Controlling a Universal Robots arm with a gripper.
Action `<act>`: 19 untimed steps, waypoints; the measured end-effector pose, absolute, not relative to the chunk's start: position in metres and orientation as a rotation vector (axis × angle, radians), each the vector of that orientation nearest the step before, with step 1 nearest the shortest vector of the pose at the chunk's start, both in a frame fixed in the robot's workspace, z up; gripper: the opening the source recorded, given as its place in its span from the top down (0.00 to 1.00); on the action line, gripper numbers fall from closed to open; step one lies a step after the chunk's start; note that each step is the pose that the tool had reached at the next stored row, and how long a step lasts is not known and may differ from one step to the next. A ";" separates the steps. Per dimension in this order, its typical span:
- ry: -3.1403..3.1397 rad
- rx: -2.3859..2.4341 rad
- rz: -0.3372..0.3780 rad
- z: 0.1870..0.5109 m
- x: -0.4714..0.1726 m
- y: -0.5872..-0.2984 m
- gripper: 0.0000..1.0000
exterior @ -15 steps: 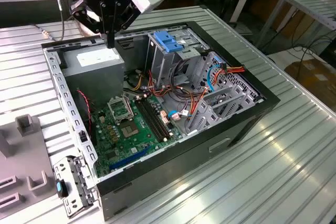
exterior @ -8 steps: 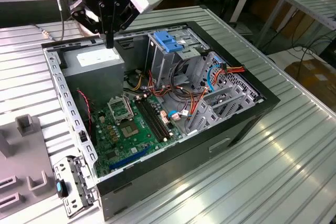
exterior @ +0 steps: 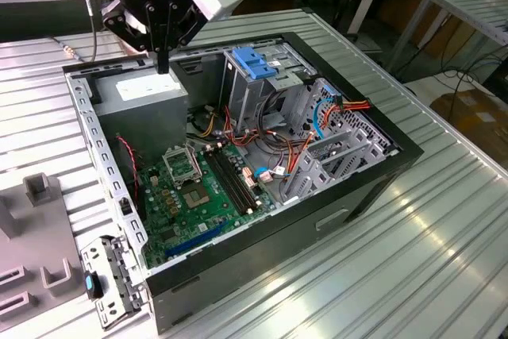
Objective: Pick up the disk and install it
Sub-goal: 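Reach for the disk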
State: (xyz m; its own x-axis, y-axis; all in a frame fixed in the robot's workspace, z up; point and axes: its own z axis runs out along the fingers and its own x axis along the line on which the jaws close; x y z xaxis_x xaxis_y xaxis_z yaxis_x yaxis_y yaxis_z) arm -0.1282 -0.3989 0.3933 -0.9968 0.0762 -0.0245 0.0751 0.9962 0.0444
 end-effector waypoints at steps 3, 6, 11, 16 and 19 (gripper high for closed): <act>3.113 0.118 0.068 0.393 -0.129 -0.399 0.89; 3.113 0.118 0.068 0.393 -0.130 -0.399 0.89; 3.112 0.118 0.068 0.393 -0.132 -0.399 0.89; 3.113 0.118 0.068 0.393 -0.133 -0.399 0.89; 3.112 0.118 0.068 0.393 -0.134 -0.399 0.89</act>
State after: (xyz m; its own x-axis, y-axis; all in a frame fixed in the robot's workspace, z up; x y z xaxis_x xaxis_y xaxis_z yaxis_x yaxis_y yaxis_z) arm -0.1343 -0.3989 0.3933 -0.9968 0.0762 -0.0245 0.0751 0.9962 0.0444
